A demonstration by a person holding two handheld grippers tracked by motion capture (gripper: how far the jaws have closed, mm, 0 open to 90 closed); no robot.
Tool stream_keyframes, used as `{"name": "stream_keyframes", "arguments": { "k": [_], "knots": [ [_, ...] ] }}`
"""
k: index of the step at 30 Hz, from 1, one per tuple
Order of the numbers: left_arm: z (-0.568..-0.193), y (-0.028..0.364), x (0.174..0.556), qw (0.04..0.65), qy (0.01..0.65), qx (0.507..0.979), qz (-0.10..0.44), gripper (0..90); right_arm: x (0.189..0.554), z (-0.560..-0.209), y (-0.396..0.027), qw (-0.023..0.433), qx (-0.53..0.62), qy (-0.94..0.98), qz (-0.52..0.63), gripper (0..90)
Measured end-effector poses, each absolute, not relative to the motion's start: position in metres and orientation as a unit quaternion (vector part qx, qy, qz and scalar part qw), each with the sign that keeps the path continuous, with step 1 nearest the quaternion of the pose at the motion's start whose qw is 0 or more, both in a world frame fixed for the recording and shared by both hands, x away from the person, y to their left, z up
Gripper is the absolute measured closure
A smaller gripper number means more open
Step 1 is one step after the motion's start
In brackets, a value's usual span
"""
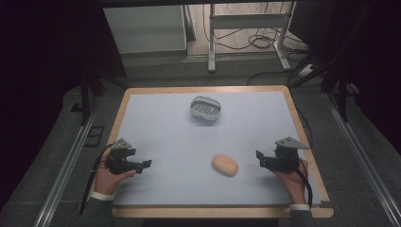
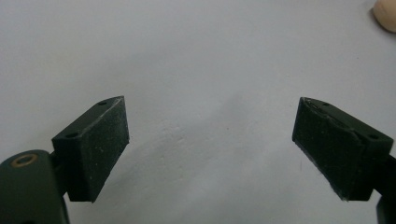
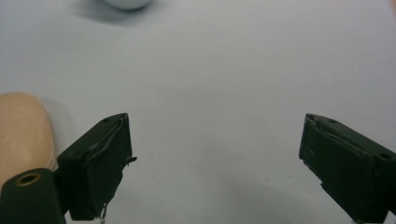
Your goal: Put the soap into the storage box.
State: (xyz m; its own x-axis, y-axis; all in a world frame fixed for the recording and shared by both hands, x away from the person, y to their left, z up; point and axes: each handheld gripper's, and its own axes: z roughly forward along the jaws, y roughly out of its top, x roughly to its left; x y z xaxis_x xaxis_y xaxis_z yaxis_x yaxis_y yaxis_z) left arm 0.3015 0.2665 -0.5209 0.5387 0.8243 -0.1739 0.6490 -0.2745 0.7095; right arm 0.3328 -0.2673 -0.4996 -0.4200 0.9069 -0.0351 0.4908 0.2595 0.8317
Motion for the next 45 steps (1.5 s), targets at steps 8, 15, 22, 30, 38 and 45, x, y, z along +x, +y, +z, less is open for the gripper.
{"name": "stream_keyframes", "arguments": {
  "k": [8, 15, 22, 30, 38, 45],
  "knots": [
    [-0.522, 0.262, 0.3, 0.387, 0.452, 0.796, 0.114, 11.6, 0.327, -0.495, -0.268, 0.265, 0.455, 0.759, 0.383, 14.8],
    [-0.516, 0.261, 0.298, 0.392, 0.447, 0.795, 0.119, 13.6, 0.317, -0.491, -0.267, 0.282, 0.45, 0.765, 0.364, 15.8],
    [-0.518, 0.262, 0.304, 0.389, 0.448, 0.797, 0.113, 16.5, 0.317, -0.494, -0.277, 0.266, 0.458, 0.765, 0.366, 16.5],
    [-0.517, 0.26, 0.303, 0.39, 0.44, 0.8, 0.119, 16.3, 0.313, -0.491, -0.277, 0.269, 0.455, 0.766, 0.366, 16.5],
    [-0.516, 0.259, 0.302, 0.395, 0.438, 0.798, 0.126, 16.2, 0.315, -0.493, -0.276, 0.264, 0.458, 0.767, 0.362, 16.4],
    [-0.512, 0.253, 0.31, 0.389, 0.427, 0.807, 0.128, 16.7, 0.315, -0.486, -0.276, 0.262, 0.458, 0.766, 0.368, 16.5]
  ]
}}
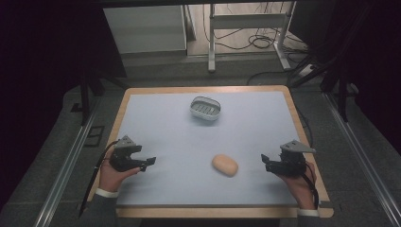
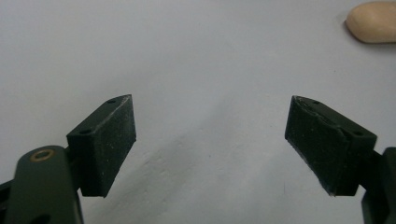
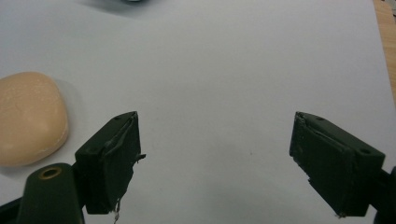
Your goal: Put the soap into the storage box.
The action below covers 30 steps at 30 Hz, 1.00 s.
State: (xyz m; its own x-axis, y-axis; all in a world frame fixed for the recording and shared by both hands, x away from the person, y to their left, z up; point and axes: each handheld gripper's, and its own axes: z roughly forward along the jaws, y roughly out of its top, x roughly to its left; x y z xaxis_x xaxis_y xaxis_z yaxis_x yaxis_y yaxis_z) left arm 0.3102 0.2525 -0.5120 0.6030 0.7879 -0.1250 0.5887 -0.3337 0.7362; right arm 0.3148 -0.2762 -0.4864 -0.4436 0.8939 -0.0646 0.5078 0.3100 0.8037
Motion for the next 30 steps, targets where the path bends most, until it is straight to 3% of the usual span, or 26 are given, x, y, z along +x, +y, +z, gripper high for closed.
{"name": "stream_keyframes", "arguments": {
  "k": [15, 30],
  "knots": [
    [-0.504, 0.256, 0.324, 0.396, 0.417, 0.808, 0.131, 19.6, 0.319, -0.484, -0.272, 0.244, 0.449, 0.777, 0.368, 17.0],
    [-0.508, 0.251, 0.323, 0.386, 0.415, 0.813, 0.133, 19.3, 0.318, -0.463, -0.229, 0.203, 0.382, 0.832, 0.347, 17.1]
  ]
}}
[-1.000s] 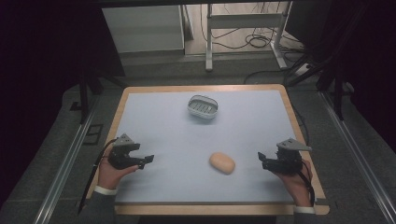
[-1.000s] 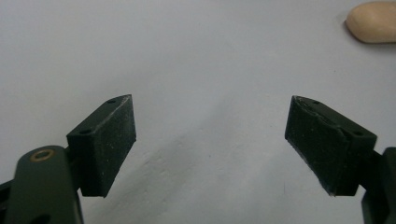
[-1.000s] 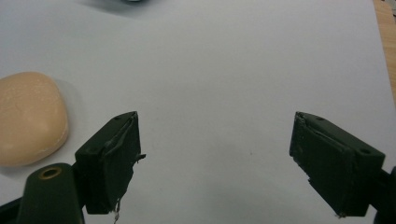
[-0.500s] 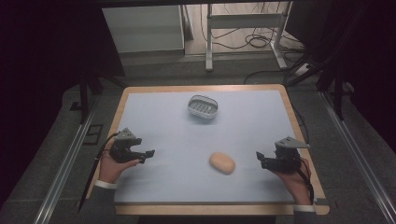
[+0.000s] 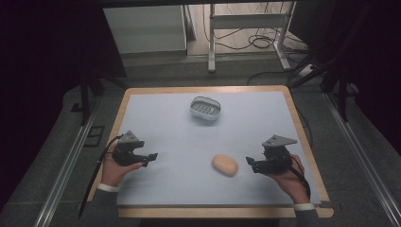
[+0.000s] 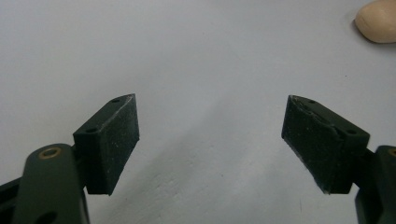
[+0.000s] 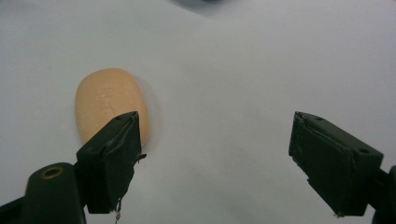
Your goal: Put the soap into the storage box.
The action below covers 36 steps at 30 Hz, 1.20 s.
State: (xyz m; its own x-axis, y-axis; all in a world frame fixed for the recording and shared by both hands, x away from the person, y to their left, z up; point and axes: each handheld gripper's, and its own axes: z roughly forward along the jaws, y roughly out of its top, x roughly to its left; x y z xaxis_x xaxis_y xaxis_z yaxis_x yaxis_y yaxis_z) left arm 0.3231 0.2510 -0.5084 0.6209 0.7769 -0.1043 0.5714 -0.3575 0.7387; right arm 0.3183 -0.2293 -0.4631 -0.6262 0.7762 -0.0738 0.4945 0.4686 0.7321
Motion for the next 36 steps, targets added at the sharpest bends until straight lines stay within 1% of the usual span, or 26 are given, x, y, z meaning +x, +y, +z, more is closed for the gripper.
{"name": "stream_keyframes", "arguments": {
  "k": [23, 30, 36],
  "knots": [
    [-0.51, 0.253, 0.322, 0.385, 0.419, 0.811, 0.134, 18.8, 0.327, -0.46, -0.198, 0.188, 0.345, 0.86, 0.327, 17.1],
    [-0.511, 0.253, 0.322, 0.382, 0.42, 0.812, 0.135, 18.7, 0.328, -0.46, -0.186, 0.175, 0.332, 0.87, 0.319, 17.6],
    [-0.512, 0.254, 0.323, 0.381, 0.422, 0.812, 0.133, 18.7, 0.331, -0.462, -0.174, 0.154, 0.326, 0.879, 0.312, 18.7]
  ]
}}
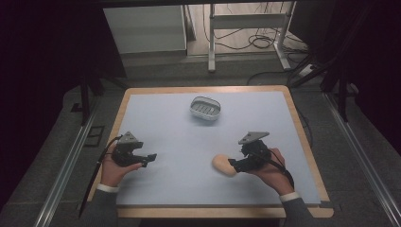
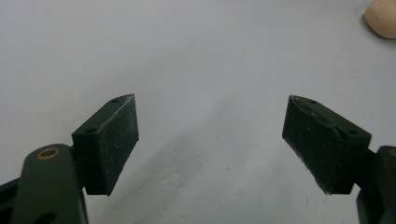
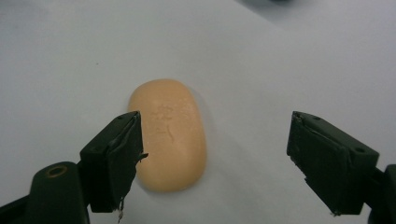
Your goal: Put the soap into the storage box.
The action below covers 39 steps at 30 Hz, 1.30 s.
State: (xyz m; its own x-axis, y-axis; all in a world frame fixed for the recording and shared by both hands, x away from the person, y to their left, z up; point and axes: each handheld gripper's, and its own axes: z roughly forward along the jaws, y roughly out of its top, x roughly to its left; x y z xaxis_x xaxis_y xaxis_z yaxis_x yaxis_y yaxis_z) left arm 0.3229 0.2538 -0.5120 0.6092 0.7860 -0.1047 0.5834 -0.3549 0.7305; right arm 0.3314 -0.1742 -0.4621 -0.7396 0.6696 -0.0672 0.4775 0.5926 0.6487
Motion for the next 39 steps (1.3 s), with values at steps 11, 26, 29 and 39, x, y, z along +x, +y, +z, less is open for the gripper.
{"name": "stream_keyframes", "arguments": {
  "k": [11, 26, 29, 39],
  "knots": [
    [-0.512, 0.255, 0.323, 0.382, 0.423, 0.81, 0.135, 18.7, 0.335, -0.469, -0.156, 0.134, 0.303, 0.899, 0.286, 19.0],
    [-0.512, 0.255, 0.323, 0.385, 0.422, 0.81, 0.133, 18.0, 0.34, -0.481, -0.134, 0.105, 0.282, 0.925, 0.232, 19.9],
    [-0.512, 0.255, 0.323, 0.386, 0.422, 0.81, 0.133, 17.9, 0.343, -0.486, -0.13, 0.098, 0.282, 0.929, 0.22, 20.7],
    [-0.512, 0.256, 0.323, 0.384, 0.422, 0.81, 0.134, 17.5, 0.35, -0.498, -0.119, 0.085, 0.283, 0.938, 0.182, 26.4]
  ]
}}
